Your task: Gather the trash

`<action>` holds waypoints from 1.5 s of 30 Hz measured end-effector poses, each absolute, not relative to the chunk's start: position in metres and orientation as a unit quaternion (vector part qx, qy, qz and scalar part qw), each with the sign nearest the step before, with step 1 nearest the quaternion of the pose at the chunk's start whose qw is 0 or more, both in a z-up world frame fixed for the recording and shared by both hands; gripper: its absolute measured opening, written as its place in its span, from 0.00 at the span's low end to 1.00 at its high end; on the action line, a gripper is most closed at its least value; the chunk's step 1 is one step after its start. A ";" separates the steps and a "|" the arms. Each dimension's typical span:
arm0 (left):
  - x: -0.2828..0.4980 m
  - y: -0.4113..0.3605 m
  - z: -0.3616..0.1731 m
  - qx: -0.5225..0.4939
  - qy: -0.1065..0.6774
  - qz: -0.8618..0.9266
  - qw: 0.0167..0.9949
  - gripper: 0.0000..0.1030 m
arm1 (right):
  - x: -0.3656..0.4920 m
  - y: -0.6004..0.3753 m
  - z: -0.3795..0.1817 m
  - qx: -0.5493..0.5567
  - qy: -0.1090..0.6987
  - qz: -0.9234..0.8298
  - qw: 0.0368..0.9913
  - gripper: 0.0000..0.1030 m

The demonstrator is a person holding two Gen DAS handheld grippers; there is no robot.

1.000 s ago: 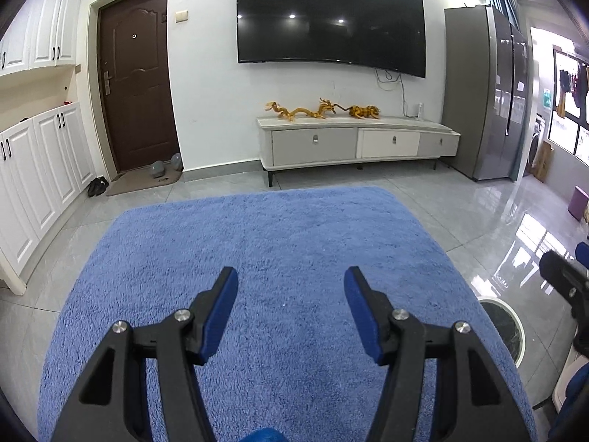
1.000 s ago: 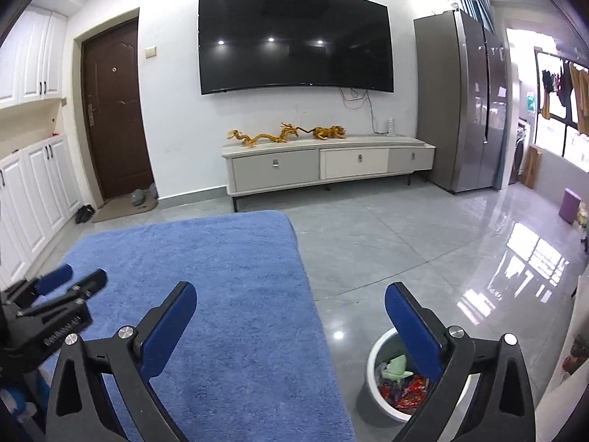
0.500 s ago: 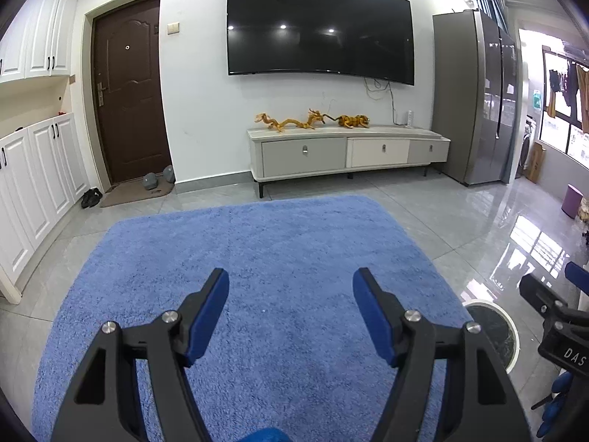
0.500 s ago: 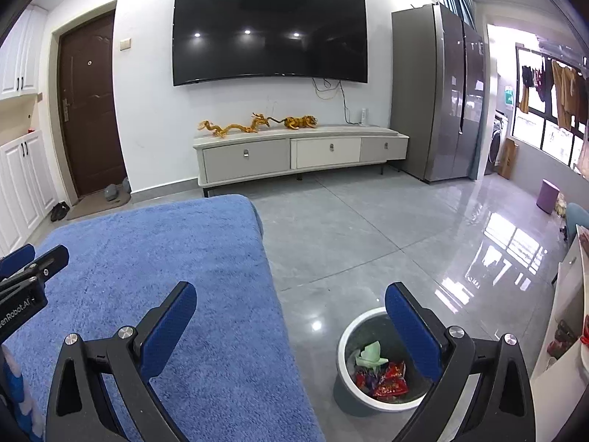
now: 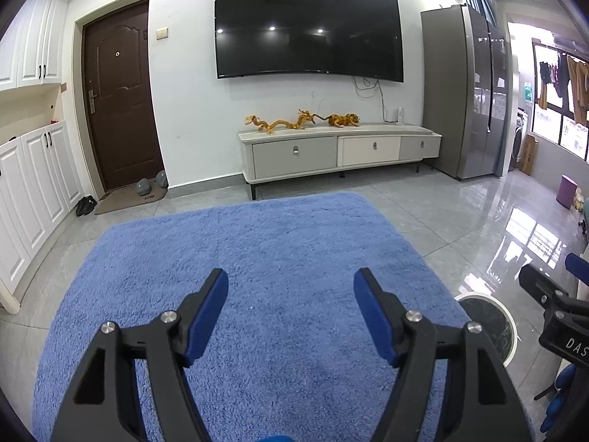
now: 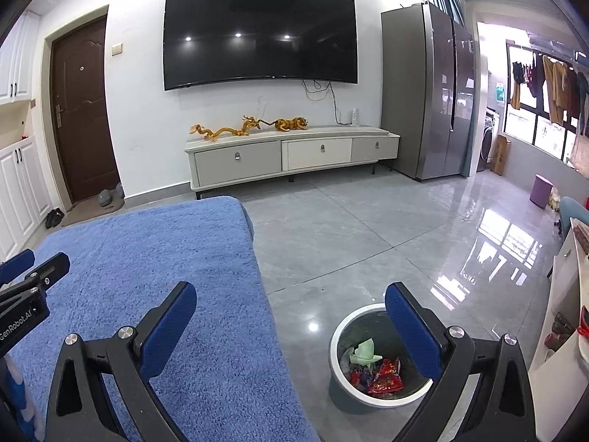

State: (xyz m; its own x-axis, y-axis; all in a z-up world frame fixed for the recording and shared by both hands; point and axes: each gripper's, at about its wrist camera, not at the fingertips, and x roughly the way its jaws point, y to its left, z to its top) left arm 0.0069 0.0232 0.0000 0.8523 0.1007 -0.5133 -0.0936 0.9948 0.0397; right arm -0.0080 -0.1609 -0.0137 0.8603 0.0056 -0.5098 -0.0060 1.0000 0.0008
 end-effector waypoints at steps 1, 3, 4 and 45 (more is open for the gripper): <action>0.007 0.023 0.000 0.006 0.267 0.050 0.962 0.68 | -0.009 -0.161 -0.013 -0.001 0.264 0.001 0.965 1.00; 0.007 0.023 0.000 0.003 0.266 0.048 0.963 0.69 | -0.011 -0.163 -0.014 -0.002 0.262 -0.001 0.965 1.00; 0.007 0.023 0.000 0.003 0.264 0.048 0.963 0.70 | -0.011 -0.163 -0.014 -0.002 0.262 -0.002 0.965 1.00; 0.008 0.015 -0.009 0.017 0.266 0.045 0.963 0.72 | -0.011 -0.164 -0.015 -0.004 0.256 -0.015 0.967 1.00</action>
